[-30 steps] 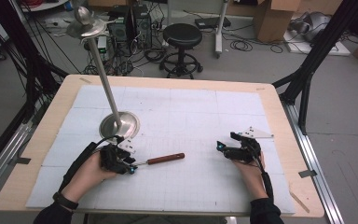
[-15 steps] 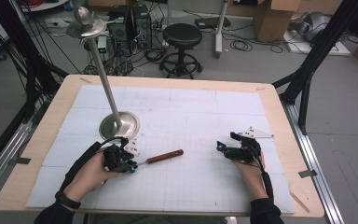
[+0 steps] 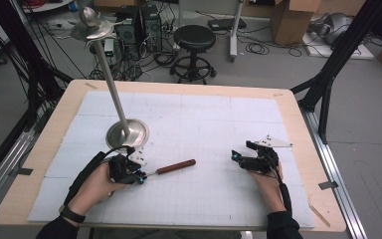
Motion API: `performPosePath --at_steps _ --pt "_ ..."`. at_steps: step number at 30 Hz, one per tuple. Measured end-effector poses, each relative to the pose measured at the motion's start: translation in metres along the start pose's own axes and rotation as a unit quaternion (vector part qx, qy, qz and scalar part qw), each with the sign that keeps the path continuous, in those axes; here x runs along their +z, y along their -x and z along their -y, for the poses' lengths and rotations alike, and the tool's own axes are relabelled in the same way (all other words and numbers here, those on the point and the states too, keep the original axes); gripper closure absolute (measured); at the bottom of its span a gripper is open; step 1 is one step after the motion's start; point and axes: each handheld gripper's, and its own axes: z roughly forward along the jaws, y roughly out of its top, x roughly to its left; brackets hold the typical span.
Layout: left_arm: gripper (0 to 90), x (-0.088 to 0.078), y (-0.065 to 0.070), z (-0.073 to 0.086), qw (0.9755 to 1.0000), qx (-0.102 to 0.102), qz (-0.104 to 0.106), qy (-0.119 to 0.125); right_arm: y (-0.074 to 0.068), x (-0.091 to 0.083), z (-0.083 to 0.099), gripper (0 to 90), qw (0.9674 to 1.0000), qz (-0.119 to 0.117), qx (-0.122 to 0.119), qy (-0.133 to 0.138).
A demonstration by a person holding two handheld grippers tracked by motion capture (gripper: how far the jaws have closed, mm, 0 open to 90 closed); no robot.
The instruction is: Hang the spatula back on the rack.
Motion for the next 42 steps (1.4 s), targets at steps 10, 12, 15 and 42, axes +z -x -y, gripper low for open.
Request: performPosePath --at_steps 10,12,15,42 --pt "84.5 -0.036 -0.016 0.011 0.9933 -0.035 -0.023 0.107 0.000 0.000 0.000 23.2 1.0000 -0.001 0.000 0.000" --pt "84.5 -0.043 -0.018 0.013 0.9906 -0.041 -0.026 0.128 0.001 0.000 0.000 23.1 1.0000 0.000 0.000 0.001" --pt "84.5 -0.054 -0.020 0.018 0.9852 -0.048 -0.038 0.160 0.000 0.000 0.000 23.1 1.0000 -0.001 0.000 0.000" --pt "84.4 -0.166 -0.018 0.057 0.9005 -0.082 -0.193 0.381 0.001 0.000 0.000 23.1 1.0000 0.002 -0.001 0.001"
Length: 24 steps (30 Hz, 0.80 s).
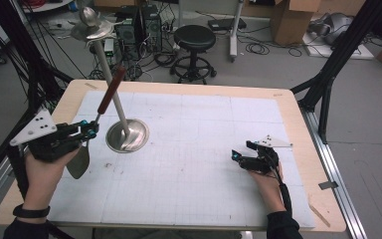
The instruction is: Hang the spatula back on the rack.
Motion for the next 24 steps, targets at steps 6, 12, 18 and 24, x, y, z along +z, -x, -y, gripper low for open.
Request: performPosePath --at_steps 6,12,18,24 --pt "84.4 -0.015 0.002 -0.008 0.9989 0.010 -0.026 0.037 0.000 0.000 0.000 23.1 1.0000 0.001 0.001 0.000" --pt "84.4 -0.024 0.004 -0.013 0.9958 0.015 -0.062 0.066 0.000 0.000 0.000 23.1 1.0000 -0.001 0.003 -0.002" --pt "84.4 -0.026 0.004 -0.015 0.9925 0.014 -0.098 0.070 0.000 0.000 0.000 23.1 1.0000 0.000 0.003 -0.002" --pt "84.4 -0.022 0.004 -0.017 0.9904 0.013 -0.116 0.074 0.000 0.000 0.000 23.1 1.0000 0.000 0.003 -0.002"
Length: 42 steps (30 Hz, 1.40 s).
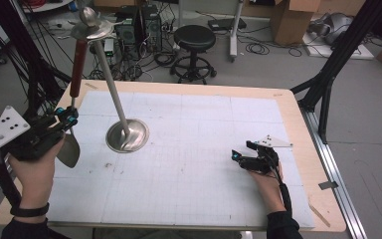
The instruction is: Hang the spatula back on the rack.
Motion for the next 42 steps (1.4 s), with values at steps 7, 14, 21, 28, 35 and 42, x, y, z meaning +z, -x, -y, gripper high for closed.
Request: performPosePath --at_steps 7,14,21,28,35,42 --pt "84.4 0.008 -0.003 0.004 0.9998 -0.006 -0.017 -0.005 0.000 0.000 0.000 23.1 1.0000 -0.001 -0.001 0.000" --pt "84.4 0.012 -0.007 0.008 0.9994 -0.011 -0.033 -0.007 0.000 0.000 0.000 23.1 1.0000 0.000 -0.002 0.002" --pt "84.4 0.019 -0.011 0.010 0.9990 -0.012 -0.043 -0.001 0.000 0.000 0.000 23.1 1.0000 -0.001 0.000 0.000" --pt "84.3 0.026 -0.015 0.015 0.9984 -0.016 -0.053 0.005 0.000 0.000 0.000 23.1 1.0000 0.000 0.000 0.000" --pt "84.3 0.035 -0.015 0.019 0.9981 -0.016 -0.060 0.007 0.000 0.000 0.000 23.2 1.0000 -0.001 -0.001 0.001" --pt "84.3 0.043 -0.015 0.022 0.9979 -0.022 -0.061 0.002 0.001 0.000 0.000 23.2 1.0000 -0.001 -0.001 0.001"
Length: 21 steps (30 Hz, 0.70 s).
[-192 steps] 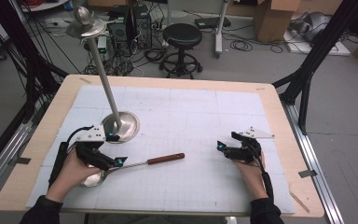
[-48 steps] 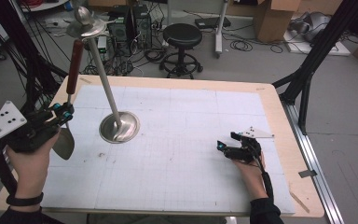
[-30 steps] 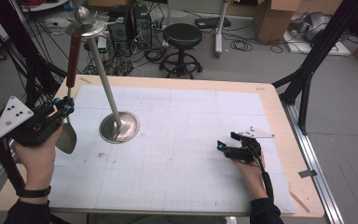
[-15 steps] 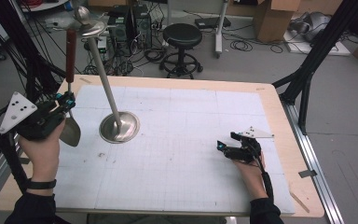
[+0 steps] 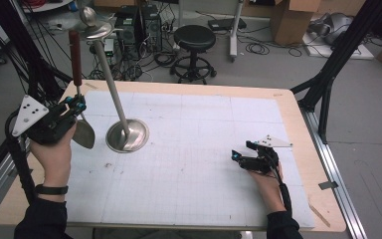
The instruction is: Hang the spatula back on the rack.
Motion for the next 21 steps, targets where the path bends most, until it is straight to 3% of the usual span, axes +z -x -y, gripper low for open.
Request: performPosePath --at_steps 21 --pt "83.6 0.0097 0.0007 0.0042 0.9996 -0.002 0.009 -0.026 -0.0005 0.0000 0.0000 23.3 1.0000 -0.001 0.001 -0.002"
